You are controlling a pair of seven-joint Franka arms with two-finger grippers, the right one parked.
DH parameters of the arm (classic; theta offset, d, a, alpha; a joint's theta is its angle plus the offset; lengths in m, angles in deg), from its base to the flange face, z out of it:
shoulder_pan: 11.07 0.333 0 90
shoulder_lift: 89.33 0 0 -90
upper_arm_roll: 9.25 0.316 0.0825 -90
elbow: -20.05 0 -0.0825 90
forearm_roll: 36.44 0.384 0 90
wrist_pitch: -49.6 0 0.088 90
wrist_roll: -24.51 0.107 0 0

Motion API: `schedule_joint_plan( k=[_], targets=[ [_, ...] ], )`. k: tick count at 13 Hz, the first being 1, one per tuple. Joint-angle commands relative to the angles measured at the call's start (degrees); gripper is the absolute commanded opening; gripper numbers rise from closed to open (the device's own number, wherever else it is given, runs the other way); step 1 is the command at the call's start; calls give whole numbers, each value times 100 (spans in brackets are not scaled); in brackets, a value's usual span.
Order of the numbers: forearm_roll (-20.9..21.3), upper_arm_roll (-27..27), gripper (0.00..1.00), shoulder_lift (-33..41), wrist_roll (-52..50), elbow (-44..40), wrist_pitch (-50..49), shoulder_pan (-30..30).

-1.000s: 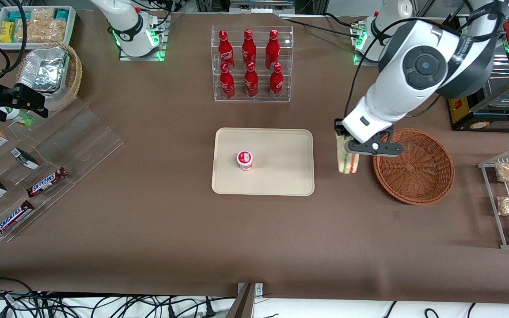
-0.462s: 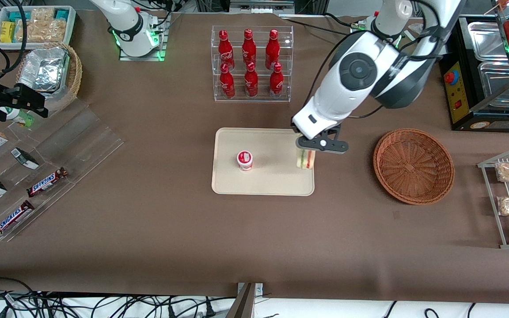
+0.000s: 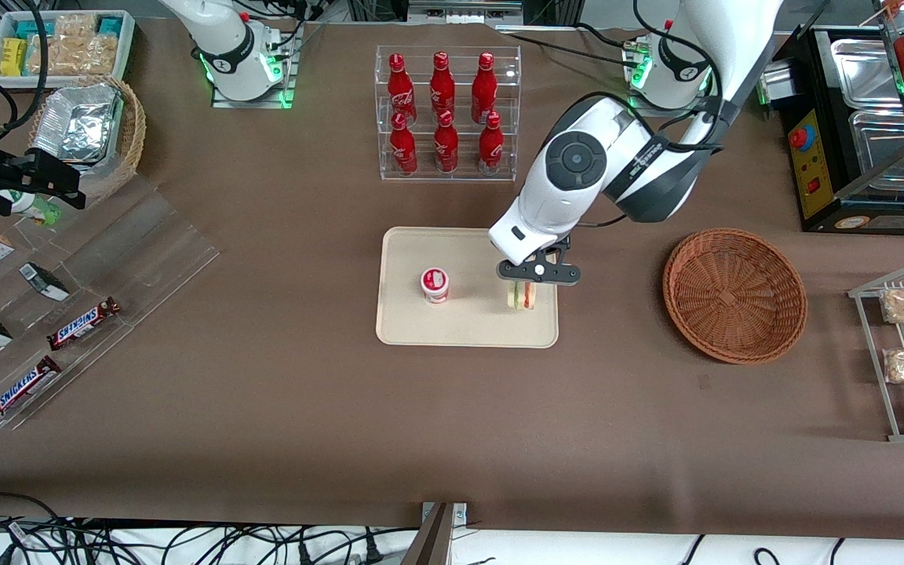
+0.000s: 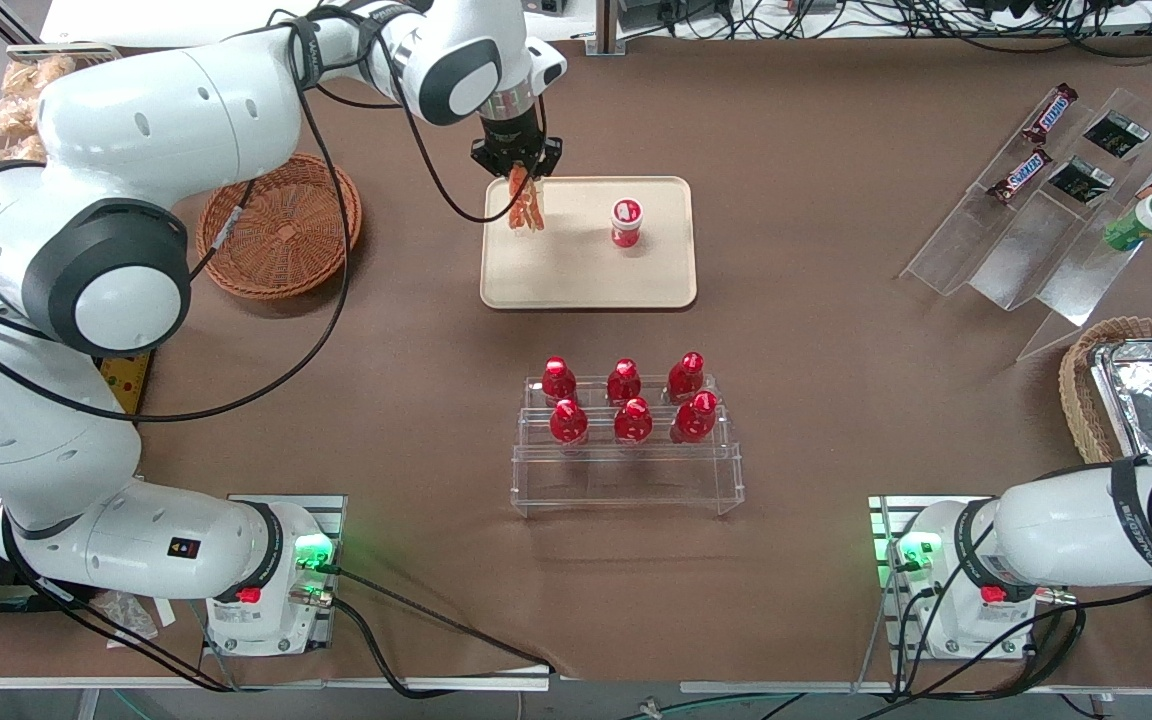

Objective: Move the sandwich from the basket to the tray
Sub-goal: 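Carry the sandwich over the cream tray beside the yogurt cup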

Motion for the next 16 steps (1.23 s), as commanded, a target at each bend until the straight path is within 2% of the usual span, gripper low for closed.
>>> schedule_joint_plan(
  k=[1,7,13,16],
  targets=[
    [406,11,0,-164,-209,62,174,-109],
    [959,11,0,-595,-253,212,350,-233],
    [1074,20,0,-797,-314,317,359,-320],
    [1355,20,0,-929,-700,317,455,-347]
  ],
)
